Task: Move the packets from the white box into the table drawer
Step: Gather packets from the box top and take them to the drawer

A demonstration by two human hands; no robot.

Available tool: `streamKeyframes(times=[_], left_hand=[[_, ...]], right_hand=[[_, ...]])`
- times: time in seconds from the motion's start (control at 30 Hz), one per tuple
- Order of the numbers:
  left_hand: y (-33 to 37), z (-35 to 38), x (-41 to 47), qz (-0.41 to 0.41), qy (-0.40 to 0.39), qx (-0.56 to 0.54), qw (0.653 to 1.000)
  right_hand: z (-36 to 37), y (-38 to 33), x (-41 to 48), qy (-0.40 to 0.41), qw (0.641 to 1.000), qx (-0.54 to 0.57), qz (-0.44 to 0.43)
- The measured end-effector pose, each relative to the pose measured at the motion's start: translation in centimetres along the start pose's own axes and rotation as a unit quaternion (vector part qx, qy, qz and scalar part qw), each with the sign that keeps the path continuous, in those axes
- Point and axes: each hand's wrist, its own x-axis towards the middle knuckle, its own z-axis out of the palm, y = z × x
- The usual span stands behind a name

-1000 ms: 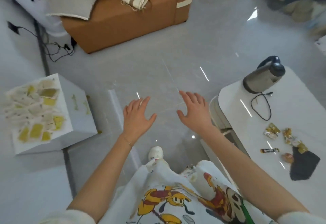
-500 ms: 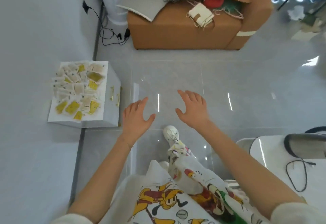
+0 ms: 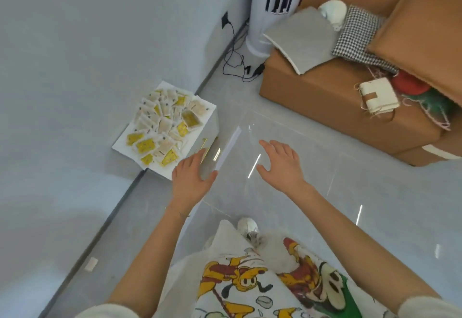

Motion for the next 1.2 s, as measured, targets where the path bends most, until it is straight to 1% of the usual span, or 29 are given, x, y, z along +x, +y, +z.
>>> streamKeyframes(times=[0.07, 0.2, 0.3, 0.4, 0.53, 0.73, 0.83, 0.97, 1.1, 1.2], left_hand=[[-1.0, -0.8, 1.0, -0.045, 0.013, -0.012, 0.999], [-3.6, -2.1, 2.4, -0.110, 0.042, -0.028, 0.993], [-5.7, -2.8, 3.6, -0.149, 0.051, -0.031, 0.987], [-8.4, -3.5, 6.0, -0.184, 0.056, -0.044, 0.980], [-11.6, -4.8, 9.7, -0.199, 0.069, -0.050, 0.976], [-14.2, -7.5, 14.7, -0.245, 0.077, -0.044, 0.966], [-15.4, -7.7, 16.2, -0.277, 0.080, -0.071, 0.955], [-17.7, -6.1, 18.2, -0.322, 0.059, -0.095, 0.940], [-20.5, -3.4, 20.7, -0.391, 0.048, -0.131, 0.910], [-23.4, -0.3, 22.4, -0.431, 0.038, -0.185, 0.882]], right_hand=[[-0.6, -0.8, 2.8, -0.006, 0.999, -0.009, -0.031], [-0.9, -3.5, 8.1, -0.034, 0.996, -0.027, -0.077], [-0.5, -6.2, 11.7, -0.067, 0.991, -0.037, -0.111], [0.1, -9.3, 15.9, -0.071, 0.984, -0.047, -0.154], [0.0, -12.8, 20.8, -0.073, 0.983, -0.036, -0.164], [-1.1, -16.4, 27.3, -0.084, 0.979, -0.048, -0.178], [-0.9, -18.0, 30.1, -0.093, 0.975, -0.061, -0.191], [2.1, -20.0, 34.4, -0.143, 0.966, -0.071, -0.204], [7.3, -21.7, 39.5, -0.190, 0.951, -0.091, -0.226], [11.5, -22.1, 43.6, -0.207, 0.952, -0.081, -0.209]])
